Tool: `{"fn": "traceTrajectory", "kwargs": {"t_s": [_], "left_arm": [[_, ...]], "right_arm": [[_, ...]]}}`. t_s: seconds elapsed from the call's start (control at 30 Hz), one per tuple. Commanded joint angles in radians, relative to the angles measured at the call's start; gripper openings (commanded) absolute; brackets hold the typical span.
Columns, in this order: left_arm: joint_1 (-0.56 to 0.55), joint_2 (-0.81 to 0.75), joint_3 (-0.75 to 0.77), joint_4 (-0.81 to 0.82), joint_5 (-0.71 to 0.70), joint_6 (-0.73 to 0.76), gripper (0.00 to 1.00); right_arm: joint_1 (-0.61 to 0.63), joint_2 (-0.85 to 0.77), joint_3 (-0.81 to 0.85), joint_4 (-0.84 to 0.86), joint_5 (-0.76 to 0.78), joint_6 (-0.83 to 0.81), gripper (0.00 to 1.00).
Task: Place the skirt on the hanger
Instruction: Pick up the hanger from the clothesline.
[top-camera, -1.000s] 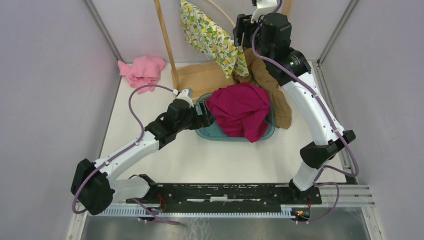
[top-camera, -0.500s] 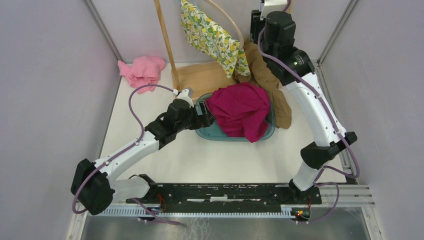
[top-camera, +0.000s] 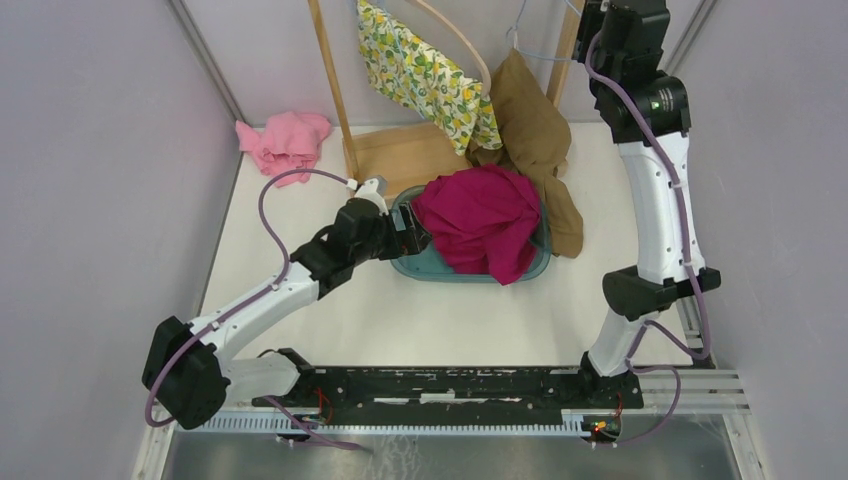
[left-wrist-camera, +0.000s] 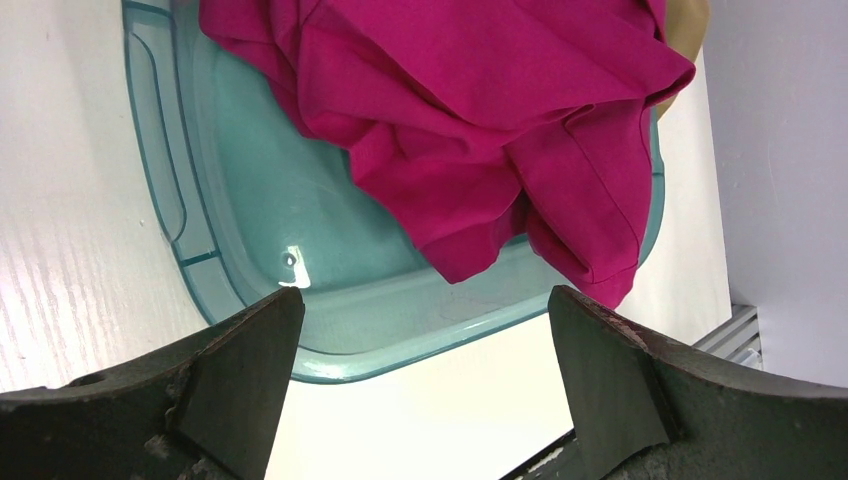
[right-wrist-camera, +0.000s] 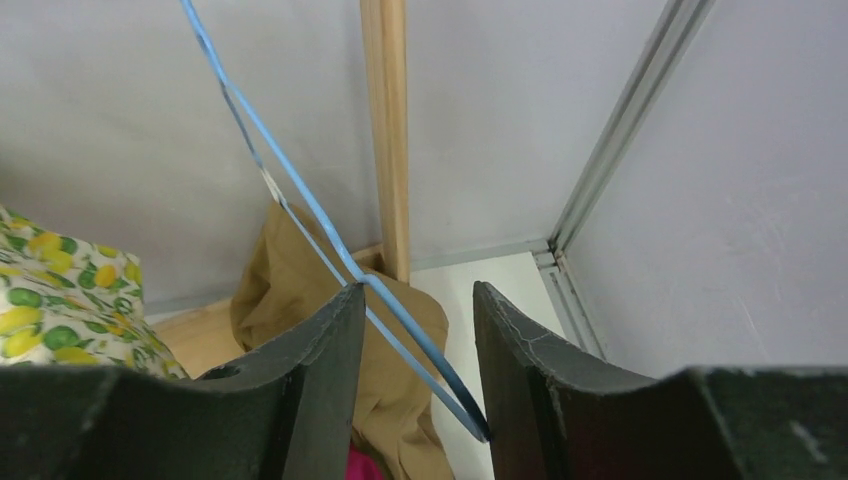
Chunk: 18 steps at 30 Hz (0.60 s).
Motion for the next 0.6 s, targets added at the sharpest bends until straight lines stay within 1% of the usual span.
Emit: {"fn": "traceTrajectory", "kwargs": {"t_s": [0.0, 0.07, 0.13, 0.17, 0.2, 0.23, 0.27, 0.37, 0.57], "left_arm": [[-0.003, 0.004, 0.003, 0.051, 0.010, 0.028, 0.99], [-0.003, 0.006, 0.006, 0.050, 0.008, 0.029, 0.99], [-0.003, 0.011, 0.006, 0.051, 0.008, 0.031, 0.99], [-0.002, 0.014, 0.009, 0.050, 0.007, 0.033, 0.99], [-0.003, 0.019, 0.011, 0.052, 0.009, 0.033, 0.99], [-0.003, 0.023, 0.014, 0.053, 0.009, 0.034, 0.99], [-0.003, 0.028, 0.017, 0.051, 0.012, 0.034, 0.99], [-0.002, 0.036, 0.026, 0.050, 0.011, 0.037, 0.99], [-0.003, 0.041, 0.038, 0.045, 0.007, 0.040, 0.99]], "right_arm": [[-0.039, 0.065, 0.043, -0.075, -0.097, 0.017, 0.49], [-0.050, 0.095, 0.073, -0.100, -0.122, 0.008, 0.48], [-0.058, 0.115, 0.117, -0.106, -0.150, -0.008, 0.39], [-0.060, 0.121, 0.120, -0.102, -0.158, -0.011, 0.31], [-0.063, 0.125, 0.121, -0.097, -0.167, -0.018, 0.20], [-0.065, 0.126, 0.118, -0.087, -0.176, -0.024, 0.06], [-0.067, 0.126, 0.112, -0.077, -0.185, -0.027, 0.02], [-0.079, 0.109, 0.074, -0.027, -0.229, -0.027, 0.01], [-0.083, 0.003, -0.121, 0.187, -0.246, -0.035, 0.01]]}}
